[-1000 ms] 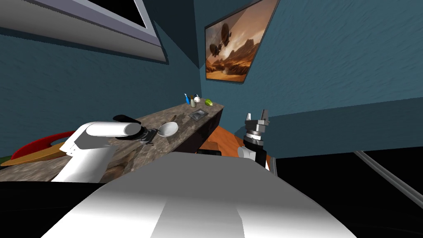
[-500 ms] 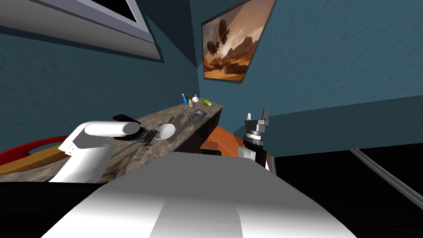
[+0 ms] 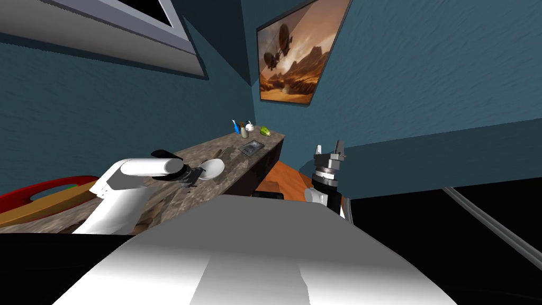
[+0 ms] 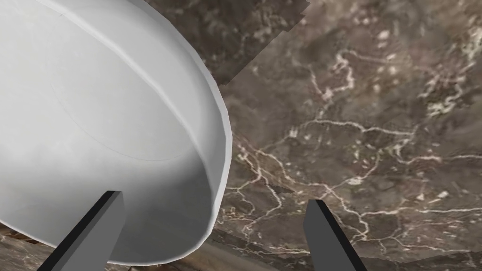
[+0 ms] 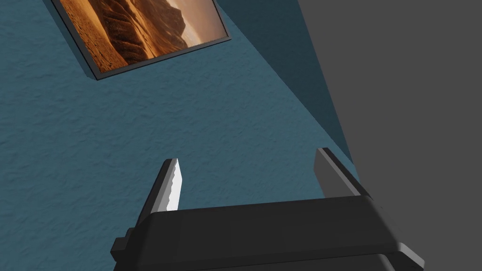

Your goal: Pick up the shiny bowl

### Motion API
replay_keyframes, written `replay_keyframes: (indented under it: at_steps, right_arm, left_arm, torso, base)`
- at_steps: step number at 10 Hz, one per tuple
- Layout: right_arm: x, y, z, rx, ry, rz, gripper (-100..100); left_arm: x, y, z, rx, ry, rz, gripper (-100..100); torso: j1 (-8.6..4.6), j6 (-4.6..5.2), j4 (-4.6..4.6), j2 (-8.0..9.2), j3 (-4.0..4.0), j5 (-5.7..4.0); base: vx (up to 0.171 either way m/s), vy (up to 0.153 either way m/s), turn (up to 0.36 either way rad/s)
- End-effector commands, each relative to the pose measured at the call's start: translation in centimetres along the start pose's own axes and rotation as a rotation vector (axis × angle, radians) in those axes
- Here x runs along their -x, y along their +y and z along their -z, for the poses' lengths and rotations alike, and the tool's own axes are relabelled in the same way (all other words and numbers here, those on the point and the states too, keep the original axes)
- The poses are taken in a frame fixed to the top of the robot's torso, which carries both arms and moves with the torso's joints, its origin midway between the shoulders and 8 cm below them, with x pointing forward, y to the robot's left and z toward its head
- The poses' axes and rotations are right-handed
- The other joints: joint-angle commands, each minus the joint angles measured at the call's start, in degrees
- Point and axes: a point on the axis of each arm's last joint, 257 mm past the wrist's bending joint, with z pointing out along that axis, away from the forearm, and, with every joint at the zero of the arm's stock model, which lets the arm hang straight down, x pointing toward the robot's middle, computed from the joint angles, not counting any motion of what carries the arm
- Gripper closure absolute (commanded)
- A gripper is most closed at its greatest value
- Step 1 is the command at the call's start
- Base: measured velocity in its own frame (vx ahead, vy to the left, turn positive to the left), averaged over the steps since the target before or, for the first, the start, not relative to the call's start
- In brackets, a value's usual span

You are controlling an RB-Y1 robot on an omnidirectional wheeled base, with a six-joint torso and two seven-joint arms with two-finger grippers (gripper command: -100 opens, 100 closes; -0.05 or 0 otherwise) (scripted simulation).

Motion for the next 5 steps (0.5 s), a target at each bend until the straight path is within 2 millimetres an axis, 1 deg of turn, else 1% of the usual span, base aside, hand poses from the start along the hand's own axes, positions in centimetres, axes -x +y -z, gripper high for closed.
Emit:
replay_keyframes:
  at_steps: [1,5]
  right_arm:
    - [0.00,0.00,0.00,0.000,0.000,0.000,0]
    - [0.00,0.00,0.00,0.000,0.000,0.000,0]
  left_arm:
    - [0.00,0.00,0.00,0.000,0.000,0.000,100]
    - [0.03,0.00,0.05,0.001,0.000,0.000,100]
  torso:
    - [0.00,0.00,0.00,0.00,0.00,0.00]
    - [0.03,0.00,-0.03,-0.03,-0.03,0.10]
  base:
    - [0.000,0.000,0.000]
    - [0.000,0.000,0.000]
